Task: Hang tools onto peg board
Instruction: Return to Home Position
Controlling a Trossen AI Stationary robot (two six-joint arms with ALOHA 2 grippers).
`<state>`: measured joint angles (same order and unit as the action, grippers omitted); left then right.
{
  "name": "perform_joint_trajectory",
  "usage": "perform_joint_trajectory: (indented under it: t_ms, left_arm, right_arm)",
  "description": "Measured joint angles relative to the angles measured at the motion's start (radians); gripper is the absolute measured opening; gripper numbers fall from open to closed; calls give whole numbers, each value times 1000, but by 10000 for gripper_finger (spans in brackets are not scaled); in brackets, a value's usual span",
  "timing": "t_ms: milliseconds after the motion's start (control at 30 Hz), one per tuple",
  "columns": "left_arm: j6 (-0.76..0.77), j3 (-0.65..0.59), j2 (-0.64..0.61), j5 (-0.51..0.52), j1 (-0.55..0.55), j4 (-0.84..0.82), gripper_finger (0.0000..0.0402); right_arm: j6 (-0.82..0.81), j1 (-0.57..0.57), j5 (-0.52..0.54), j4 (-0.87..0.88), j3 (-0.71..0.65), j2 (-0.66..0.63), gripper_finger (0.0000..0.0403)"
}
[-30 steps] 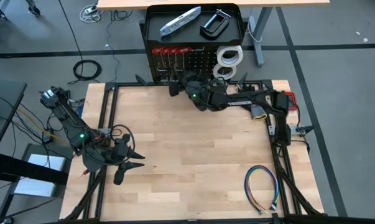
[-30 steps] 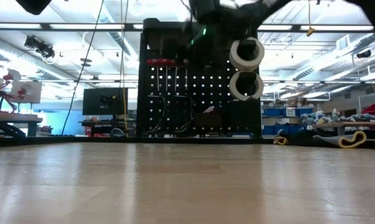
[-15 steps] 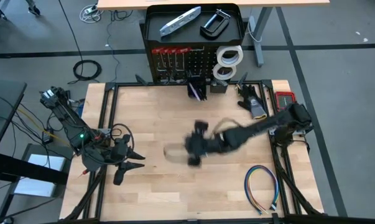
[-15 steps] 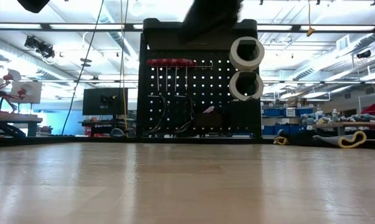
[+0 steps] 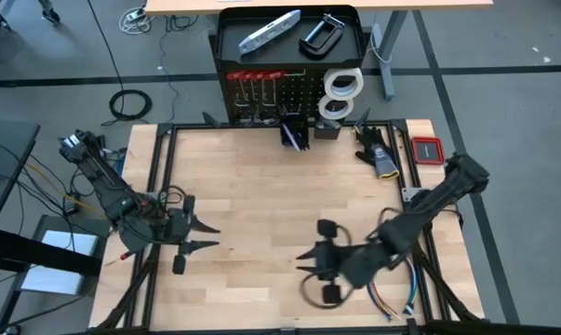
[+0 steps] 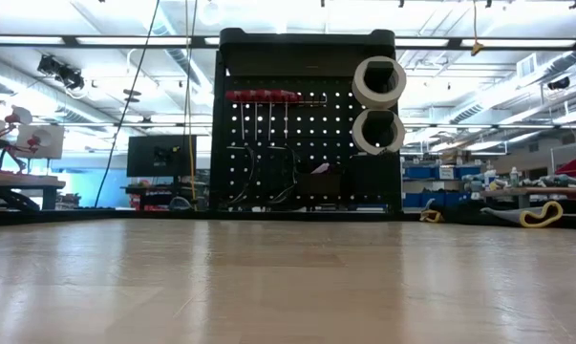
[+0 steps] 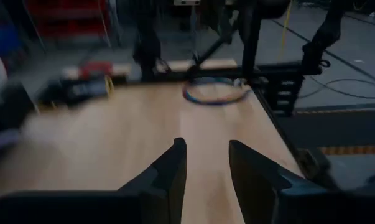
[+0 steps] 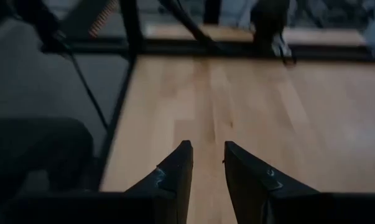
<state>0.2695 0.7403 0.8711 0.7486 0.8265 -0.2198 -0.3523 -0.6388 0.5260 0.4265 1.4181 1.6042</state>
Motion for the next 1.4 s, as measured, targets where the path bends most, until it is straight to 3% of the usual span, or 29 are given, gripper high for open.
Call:
perform_joint_trajectory:
  t_ms: [267, 400, 500, 700, 900, 1200, 1300, 1400]
  left_arm:
    - [-447, 0, -2, 57, -47, 396, 125]
    - [-467, 1, -2, 51, -46, 510, 125]
    - [-420, 1, -1, 52, -47, 487, 125]
    - [-314, 1, -2, 42, -82, 476, 125]
    - [-227, 1, -5, -251, -207, 415, 125]
    - [-158, 0, -5, -291, -385, 133, 125]
    - [-157, 0, -5, -331, -419, 103, 125]
    - [-177, 0, -5, -387, -444, 104, 125]
  right_arm:
    - [64, -33, -17, -4, 0, -217, 102]
    - [75, -41, -29, -3, 0, -273, 101]
    - [99, -35, -71, 68, 1, -294, 102]
    - [-24, 74, -132, 218, 0, -347, 101]
    - [111, 214, -352, 211, -1, -380, 103]
    - [224, 255, -291, 261, -8, -451, 103]
    - [237, 256, -341, 201, -83, -519, 102]
    - [252, 256, -387, 79, -246, -637, 101]
